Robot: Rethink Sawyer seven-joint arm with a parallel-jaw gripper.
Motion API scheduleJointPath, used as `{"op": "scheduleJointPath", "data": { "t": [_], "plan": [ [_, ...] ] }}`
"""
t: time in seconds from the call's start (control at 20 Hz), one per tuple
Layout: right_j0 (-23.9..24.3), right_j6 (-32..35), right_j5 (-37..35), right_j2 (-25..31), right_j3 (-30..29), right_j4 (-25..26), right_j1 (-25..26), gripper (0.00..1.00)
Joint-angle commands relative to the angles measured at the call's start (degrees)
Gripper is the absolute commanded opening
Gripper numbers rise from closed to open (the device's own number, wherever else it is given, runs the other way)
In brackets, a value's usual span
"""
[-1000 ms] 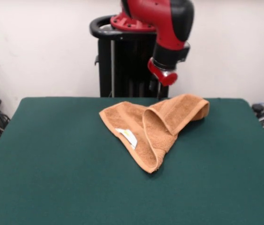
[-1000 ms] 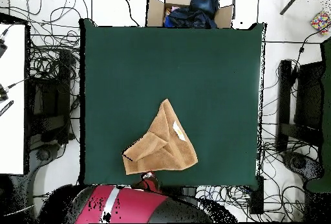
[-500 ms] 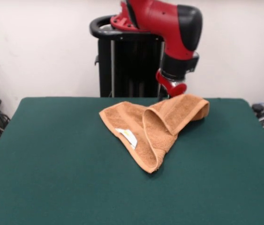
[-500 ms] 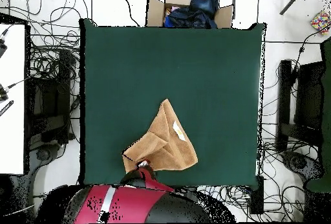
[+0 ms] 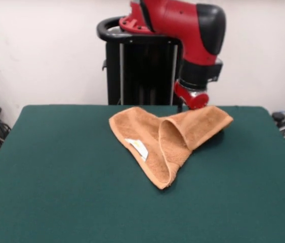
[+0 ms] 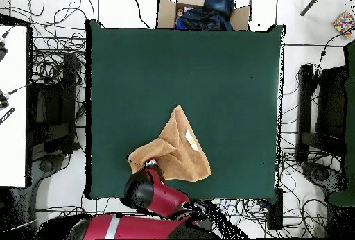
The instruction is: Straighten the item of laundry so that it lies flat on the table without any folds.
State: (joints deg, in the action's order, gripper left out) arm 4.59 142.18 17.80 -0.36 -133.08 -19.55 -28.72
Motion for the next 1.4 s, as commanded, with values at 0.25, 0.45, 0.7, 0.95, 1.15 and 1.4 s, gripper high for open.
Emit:
{"op": "scheduleJointPath", "data": {
  "t": [0.25, 0.45, 0.7, 0.95, 1.15, 1.4],
  "plan": [
    [6.8, 20.4, -4.3, 14.7, 0.9, -4.6, -14.6, 1.00],
    [10.1, 24.5, -2.3, 20.6, -1.1, -3.6, -17.3, 1.00],
    [14.1, 28.4, 7.8, 26.5, 0.7, 2.1, -13.2, 1.00],
    [14.9, 29.8, 7.6, 28.6, 0.3, 1.9, -14.5, 1.00],
    [14.3, 25.8, 1.5, 25.5, -1.8, 0.3, -17.8, 1.00],
    [13.0, 12.5, -17.8, 13.5, -7.5, -0.2, -28.0, 1.00]
  ]
}}
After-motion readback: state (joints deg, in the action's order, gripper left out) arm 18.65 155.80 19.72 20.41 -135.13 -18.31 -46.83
